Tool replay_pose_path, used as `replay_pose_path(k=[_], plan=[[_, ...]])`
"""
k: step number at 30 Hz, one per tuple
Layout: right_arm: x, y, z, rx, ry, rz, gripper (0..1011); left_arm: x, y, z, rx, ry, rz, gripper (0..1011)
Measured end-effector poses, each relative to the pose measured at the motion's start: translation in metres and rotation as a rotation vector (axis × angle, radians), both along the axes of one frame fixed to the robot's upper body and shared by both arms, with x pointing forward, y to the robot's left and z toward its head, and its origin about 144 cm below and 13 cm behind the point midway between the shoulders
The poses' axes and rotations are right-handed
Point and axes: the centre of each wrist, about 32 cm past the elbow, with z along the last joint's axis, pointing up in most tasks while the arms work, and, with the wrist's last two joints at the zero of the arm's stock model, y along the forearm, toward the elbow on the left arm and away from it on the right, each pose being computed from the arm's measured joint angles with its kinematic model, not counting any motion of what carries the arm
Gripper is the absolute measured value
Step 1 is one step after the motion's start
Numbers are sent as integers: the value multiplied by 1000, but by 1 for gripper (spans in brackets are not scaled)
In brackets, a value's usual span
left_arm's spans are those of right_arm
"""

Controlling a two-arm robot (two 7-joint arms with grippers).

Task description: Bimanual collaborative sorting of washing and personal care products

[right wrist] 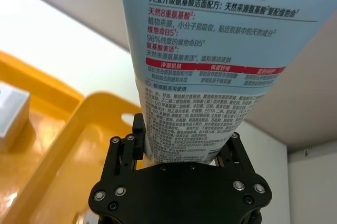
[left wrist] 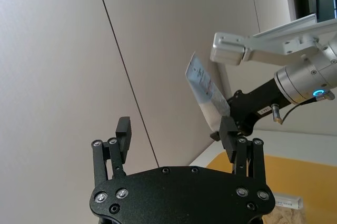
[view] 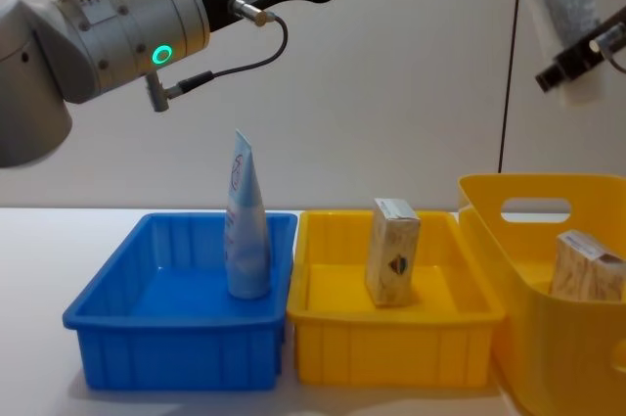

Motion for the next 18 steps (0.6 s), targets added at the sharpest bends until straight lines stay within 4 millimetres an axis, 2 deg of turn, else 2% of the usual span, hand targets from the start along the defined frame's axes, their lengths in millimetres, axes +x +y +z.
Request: replay_pose_path(k=[11,18], plan=[[9,-2,-4,-25,170,-19,605,0,0,0,0,0,0,1001],[16,1,-14,-43,292,-27,605,0,0,0,0,0,0,1001]])
